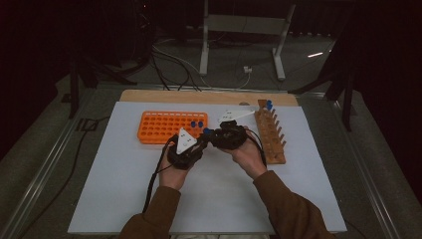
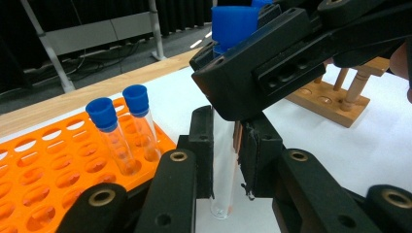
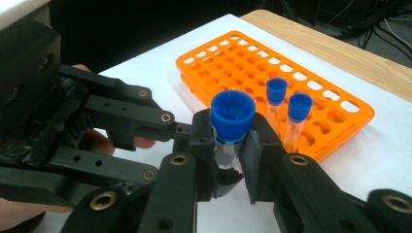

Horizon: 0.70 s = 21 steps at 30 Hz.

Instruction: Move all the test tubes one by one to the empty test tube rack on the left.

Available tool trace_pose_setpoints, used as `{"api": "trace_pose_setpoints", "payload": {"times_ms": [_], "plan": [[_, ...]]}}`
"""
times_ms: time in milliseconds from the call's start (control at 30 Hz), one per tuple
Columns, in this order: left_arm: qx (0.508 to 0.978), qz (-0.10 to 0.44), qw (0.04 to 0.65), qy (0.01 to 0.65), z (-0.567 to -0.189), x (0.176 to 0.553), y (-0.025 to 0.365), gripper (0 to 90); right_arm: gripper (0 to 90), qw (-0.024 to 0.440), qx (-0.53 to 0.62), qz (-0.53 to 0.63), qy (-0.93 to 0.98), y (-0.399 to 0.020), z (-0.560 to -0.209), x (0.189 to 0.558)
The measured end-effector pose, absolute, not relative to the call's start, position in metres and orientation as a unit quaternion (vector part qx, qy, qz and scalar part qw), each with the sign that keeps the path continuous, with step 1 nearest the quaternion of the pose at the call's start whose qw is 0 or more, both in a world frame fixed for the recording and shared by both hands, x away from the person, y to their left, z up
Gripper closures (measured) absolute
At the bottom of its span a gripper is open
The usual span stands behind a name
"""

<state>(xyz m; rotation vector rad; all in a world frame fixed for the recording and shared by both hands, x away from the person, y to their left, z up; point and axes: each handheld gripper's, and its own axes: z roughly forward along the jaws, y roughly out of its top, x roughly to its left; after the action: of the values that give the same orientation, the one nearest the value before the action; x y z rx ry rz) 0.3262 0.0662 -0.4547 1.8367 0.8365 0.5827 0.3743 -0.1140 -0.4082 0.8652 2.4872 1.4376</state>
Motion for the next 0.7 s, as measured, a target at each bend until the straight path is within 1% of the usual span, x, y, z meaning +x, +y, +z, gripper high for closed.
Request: {"api": "trace_pose_setpoints", "payload": {"times_ms": [200, 233, 300, 400, 467, 500, 567, 667, 700], "plan": [[0.759, 0.242, 0.498, 0.343, -0.455, 0.326, 0.066, 78.4, 75.5, 0.068, 0.285, 0.481, 0.826, -0.116, -0.408, 0.375], [0.758, 0.243, 0.498, 0.344, -0.455, 0.327, 0.066, 78.4, 74.1, 0.065, 0.285, 0.485, 0.824, -0.116, -0.408, 0.375], [0.760, 0.245, 0.493, 0.345, -0.454, 0.328, 0.068, 78.4, 68.5, 0.060, 0.286, 0.494, 0.819, -0.118, -0.408, 0.376], [0.757, 0.248, 0.493, 0.350, -0.455, 0.329, 0.071, 78.4, 58.1, 0.057, 0.284, 0.499, 0.817, -0.122, -0.407, 0.376], [0.755, 0.248, 0.494, 0.353, -0.454, 0.330, 0.073, 78.4, 49.4, 0.057, 0.280, 0.506, 0.814, -0.124, -0.406, 0.376], [0.753, 0.249, 0.495, 0.354, -0.453, 0.330, 0.075, 78.4, 42.4, 0.057, 0.281, 0.508, 0.812, -0.125, -0.405, 0.375], [0.751, 0.249, 0.497, 0.356, -0.453, 0.331, 0.077, 78.4, 30.5, 0.069, 0.287, 0.505, 0.811, -0.127, -0.405, 0.375], [0.749, 0.251, 0.498, 0.359, -0.452, 0.333, 0.082, 78.4, 16.7, 0.088, 0.297, 0.501, 0.808, -0.132, -0.405, 0.373], [0.747, 0.251, 0.499, 0.360, -0.452, 0.334, 0.084, 78.4, 13.9, 0.095, 0.301, 0.498, 0.808, -0.134, -0.406, 0.373]]}}
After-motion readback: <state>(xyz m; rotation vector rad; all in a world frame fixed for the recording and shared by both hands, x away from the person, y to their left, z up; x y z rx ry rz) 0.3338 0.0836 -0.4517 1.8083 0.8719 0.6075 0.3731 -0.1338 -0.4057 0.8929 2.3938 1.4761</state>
